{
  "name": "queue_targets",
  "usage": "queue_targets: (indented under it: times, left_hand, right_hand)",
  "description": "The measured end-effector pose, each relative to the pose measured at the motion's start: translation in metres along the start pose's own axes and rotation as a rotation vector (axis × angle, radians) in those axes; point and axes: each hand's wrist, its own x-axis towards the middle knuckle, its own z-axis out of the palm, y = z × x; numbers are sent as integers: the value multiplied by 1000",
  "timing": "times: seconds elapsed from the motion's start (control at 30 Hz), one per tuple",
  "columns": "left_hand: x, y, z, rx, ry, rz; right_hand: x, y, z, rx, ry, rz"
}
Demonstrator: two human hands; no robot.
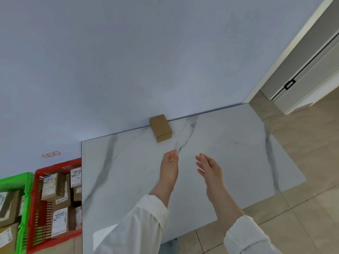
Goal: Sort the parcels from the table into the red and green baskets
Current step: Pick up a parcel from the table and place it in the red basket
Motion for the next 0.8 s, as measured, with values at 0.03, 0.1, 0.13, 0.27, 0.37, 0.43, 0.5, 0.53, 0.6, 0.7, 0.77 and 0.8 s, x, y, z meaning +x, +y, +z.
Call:
queue_targets:
  times: [0.03,0.1,0.13,0.27,0.37,0.43,0.5,0.53,0.6,0.7,0.77,0.8]
  left_hand:
    - [10,3,2,-3,16,-12]
    - [29,6,6,-10,40,-28]
    - [39,7,8,-12,54,-34]
    - [89,5,18,-45,129,-79]
    - [128,0,22,-81,207,-111]
    - [155,-4,26,-98,274,-130]
    - [180,-9,32,-114,323,-159]
    - [194,-12,34,-118,337,-167]
    - [224,-20,39,-122,369,-182]
    - [269,-37,37,-115,422,-205]
    - [297,-50,31,-93,448,-215]
    - [310,-58,28,-85,457,-218]
  right_hand:
    - [12,-3,2,-6,-13,10]
    - [33,-8,8,-27,-46,29]
    - [45,-10,10,-39,-68,32]
    - [106,-13,21,-106,-153,63]
    - [156,-5,30,-168,-202,108]
    - [190,2,37,-217,-250,141]
    - [219,8,43,-274,-295,165]
    - [233,10,47,-291,-316,172]
    - [263,15,55,-308,-335,176]
    - [306,24,76,-328,-365,195]
    - [332,38,94,-350,-386,199]
    - [345,47,103,-365,-397,193]
